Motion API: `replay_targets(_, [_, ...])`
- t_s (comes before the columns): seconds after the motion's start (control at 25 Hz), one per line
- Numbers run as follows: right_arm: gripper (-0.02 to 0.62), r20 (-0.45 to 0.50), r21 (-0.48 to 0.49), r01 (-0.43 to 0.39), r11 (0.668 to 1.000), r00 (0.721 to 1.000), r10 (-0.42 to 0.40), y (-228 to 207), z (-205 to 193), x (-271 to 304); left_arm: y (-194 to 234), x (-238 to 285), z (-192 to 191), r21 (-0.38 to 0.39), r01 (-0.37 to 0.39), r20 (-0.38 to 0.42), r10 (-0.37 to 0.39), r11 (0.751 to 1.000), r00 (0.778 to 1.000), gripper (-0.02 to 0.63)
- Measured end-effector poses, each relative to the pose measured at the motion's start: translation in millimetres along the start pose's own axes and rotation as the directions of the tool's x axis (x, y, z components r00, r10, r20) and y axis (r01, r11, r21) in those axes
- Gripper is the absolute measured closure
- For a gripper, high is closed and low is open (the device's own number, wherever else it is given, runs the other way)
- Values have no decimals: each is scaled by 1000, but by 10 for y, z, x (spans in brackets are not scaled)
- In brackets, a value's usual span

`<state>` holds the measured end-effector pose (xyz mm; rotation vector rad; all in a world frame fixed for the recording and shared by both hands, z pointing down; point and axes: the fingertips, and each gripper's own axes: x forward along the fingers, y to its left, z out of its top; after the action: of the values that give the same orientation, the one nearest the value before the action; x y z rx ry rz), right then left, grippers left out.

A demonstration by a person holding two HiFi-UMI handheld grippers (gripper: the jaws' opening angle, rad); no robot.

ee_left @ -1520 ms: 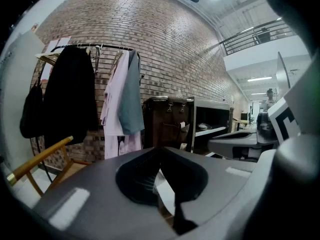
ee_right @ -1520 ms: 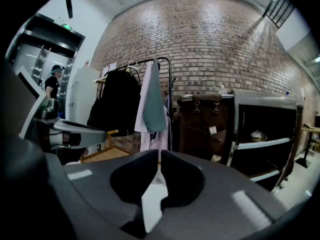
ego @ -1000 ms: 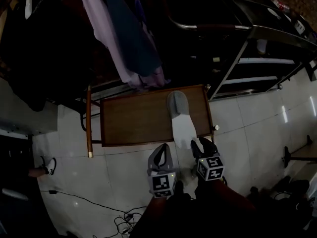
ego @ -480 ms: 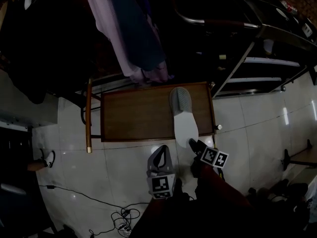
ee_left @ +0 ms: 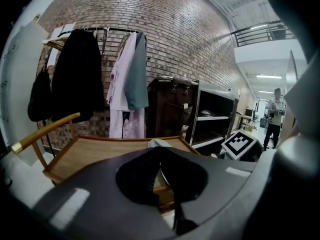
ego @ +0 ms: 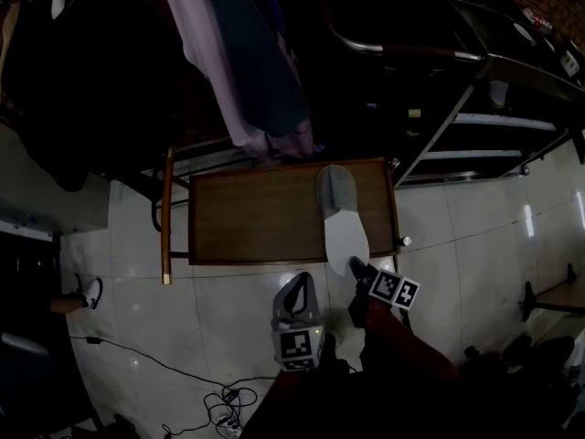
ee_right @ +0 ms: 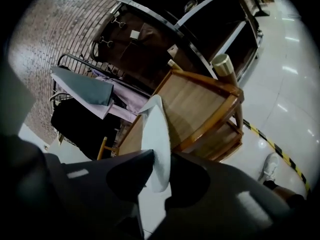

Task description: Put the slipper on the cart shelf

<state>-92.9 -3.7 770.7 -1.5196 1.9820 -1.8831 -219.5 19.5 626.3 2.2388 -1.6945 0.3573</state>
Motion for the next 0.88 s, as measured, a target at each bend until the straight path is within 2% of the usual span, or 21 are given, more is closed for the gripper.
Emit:
replay_targets(0.24, [546, 59, -145, 2, 989, 998, 6, 216, 38, -158, 5, 11, -16, 5, 3, -10, -3, 1000, 1000, 591])
replay_targets(0.56, [551, 142, -356, 40, 934, 990, 11, 474, 128, -480, -8, -6, 78, 9, 21, 4, -21, 1000, 1000, 591])
replay_targets(0.68, [551, 184, -492, 67, 868, 983, 28, 640, 202, -621, -23, -13, 122, 17, 29, 15, -29, 999, 999, 591])
replay_targets(0.88, [552, 269, -680, 129, 722, 959, 83, 887, 340, -852, -9, -33, 207, 23, 32, 21, -32, 999, 999, 591])
